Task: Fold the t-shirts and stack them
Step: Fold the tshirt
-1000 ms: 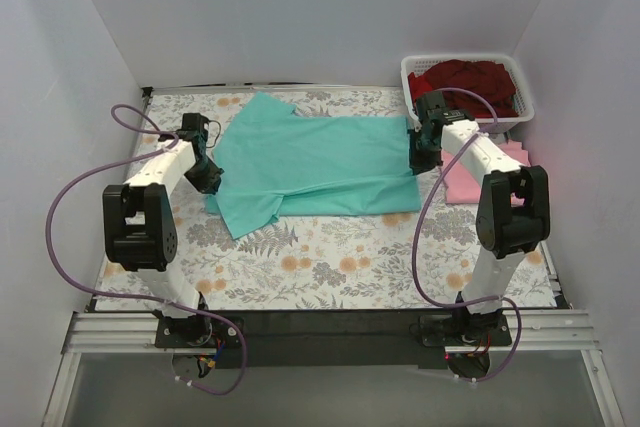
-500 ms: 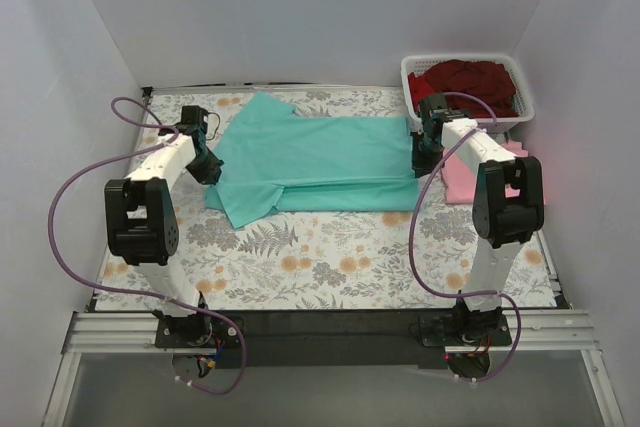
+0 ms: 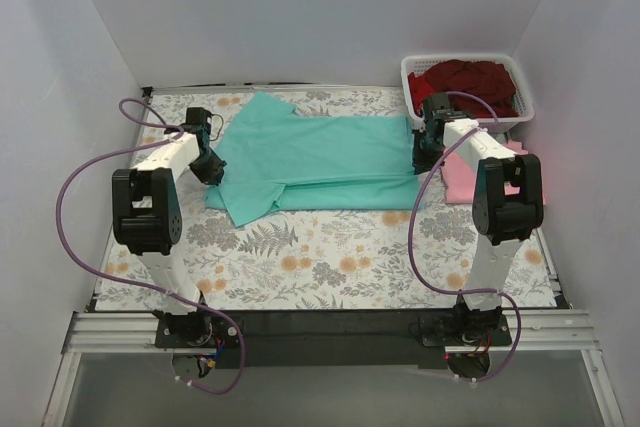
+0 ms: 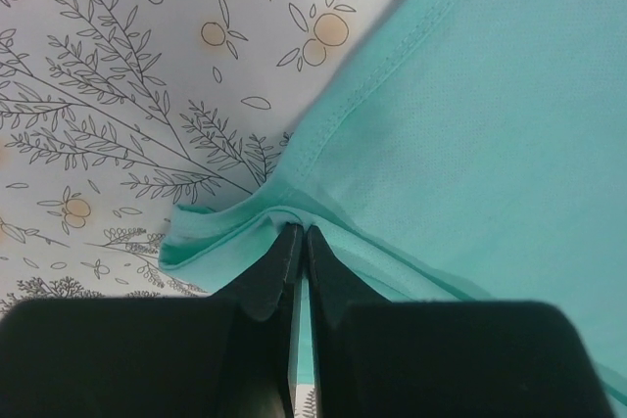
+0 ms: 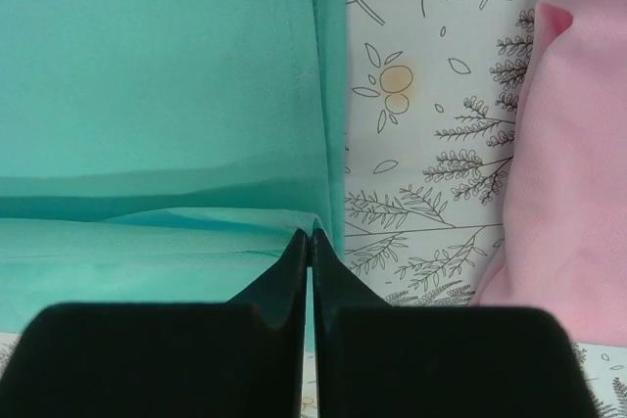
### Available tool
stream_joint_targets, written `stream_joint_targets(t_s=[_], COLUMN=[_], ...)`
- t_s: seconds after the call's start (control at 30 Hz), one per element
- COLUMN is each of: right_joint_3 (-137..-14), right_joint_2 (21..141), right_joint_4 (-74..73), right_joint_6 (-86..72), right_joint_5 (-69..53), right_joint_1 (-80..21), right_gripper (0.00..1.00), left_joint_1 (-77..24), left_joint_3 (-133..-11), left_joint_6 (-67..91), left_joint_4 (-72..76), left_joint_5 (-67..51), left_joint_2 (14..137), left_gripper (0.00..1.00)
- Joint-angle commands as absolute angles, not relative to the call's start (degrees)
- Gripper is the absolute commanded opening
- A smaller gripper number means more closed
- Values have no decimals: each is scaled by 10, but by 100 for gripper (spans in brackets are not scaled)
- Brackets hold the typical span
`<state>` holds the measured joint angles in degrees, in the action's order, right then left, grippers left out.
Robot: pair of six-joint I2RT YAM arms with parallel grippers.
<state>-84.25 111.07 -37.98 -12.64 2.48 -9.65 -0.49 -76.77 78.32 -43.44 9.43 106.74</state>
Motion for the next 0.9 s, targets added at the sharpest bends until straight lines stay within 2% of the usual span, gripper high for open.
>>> stream_joint_targets(t_s=[0.0, 0.53, 0.6, 0.73, 0.77, 0.87], right_joint_3=[-838, -829, -831, -831, -831, -826], right_joint_2=[1116, 1145, 1144, 1129, 1123, 1097], right_joint_4=[-355, -331, -331, -332, -333, -335], right_joint_6=[-126, -136, -137, -139, -141, -146], right_joint_5=[24, 9, 10, 12, 12, 15], right_joint_1=[-86, -80, -80, -80, -80, -81], right_gripper=[1, 1, 4, 18, 25, 36], left_joint_1=[-1, 25, 25, 25, 25, 25], left_joint_3=[-780, -750, -752, -759, -760, -761], left_joint_6=[777, 772, 769, 762, 759, 755], left_joint_4=[-419, -380, -375, -371, -369, -367], left_joint_5=[106, 83, 75, 55, 54, 46], left_joint_2=[1071, 1062, 1062, 1052, 1049, 1024], left_gripper=[0, 0, 4, 11, 13, 27])
